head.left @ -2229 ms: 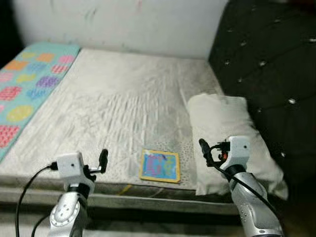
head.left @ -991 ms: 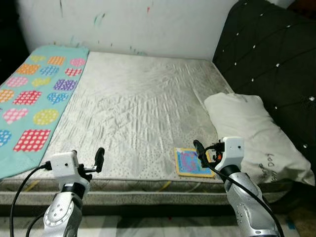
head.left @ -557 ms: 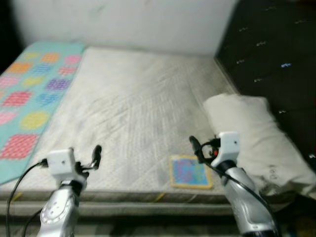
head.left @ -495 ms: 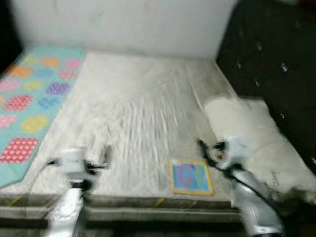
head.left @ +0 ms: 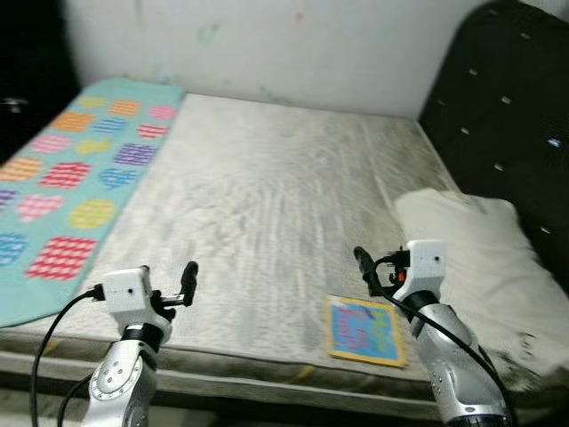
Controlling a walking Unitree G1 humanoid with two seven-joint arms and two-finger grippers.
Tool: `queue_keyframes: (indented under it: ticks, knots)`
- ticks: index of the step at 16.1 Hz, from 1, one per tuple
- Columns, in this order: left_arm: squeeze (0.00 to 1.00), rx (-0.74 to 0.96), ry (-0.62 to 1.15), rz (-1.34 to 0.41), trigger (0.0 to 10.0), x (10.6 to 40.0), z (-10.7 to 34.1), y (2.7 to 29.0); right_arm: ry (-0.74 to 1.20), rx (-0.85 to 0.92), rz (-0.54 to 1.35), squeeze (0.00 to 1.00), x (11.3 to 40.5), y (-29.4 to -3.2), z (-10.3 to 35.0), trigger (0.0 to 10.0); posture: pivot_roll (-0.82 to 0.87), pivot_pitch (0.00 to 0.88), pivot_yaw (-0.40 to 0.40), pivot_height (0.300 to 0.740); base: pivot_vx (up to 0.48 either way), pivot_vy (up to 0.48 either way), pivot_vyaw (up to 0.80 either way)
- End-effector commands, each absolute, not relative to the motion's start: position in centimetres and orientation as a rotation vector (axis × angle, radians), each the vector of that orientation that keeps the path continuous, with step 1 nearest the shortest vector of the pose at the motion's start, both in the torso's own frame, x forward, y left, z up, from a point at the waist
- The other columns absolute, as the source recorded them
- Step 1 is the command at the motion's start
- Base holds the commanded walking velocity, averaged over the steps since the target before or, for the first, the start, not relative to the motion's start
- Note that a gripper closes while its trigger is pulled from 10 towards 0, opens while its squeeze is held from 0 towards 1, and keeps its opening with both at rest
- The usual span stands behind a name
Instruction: Clean up the room
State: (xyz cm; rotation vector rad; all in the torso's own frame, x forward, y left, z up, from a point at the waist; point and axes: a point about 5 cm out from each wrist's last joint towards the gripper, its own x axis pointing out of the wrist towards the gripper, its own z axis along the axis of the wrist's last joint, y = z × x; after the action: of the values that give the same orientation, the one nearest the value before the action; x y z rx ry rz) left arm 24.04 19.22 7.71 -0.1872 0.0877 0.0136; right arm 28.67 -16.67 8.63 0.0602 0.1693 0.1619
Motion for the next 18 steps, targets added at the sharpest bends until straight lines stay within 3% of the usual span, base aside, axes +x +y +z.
queue_keyframes:
  ticks: [1, 18]
  knots:
    - [0.00, -0.183, 0.091, 0.021, 10.0, 24.19, 7.79, 19.40, 0.161, 0.061, 0.166, 0.00, 28.84, -16.49, 8.90, 10.0, -0.05, 0.000, -0.071, 0.740, 0.000, 0.480, 0.00]
    - [0.00, -0.192, 0.088, 0.040, 10.0, 24.49, 7.93, 19.49, 0.187, 0.052, 0.190, 0.00, 29.18, -16.27, 8.82, 10.0, -0.06, 0.000, -0.071, 0.740, 0.000, 0.473, -0.06]
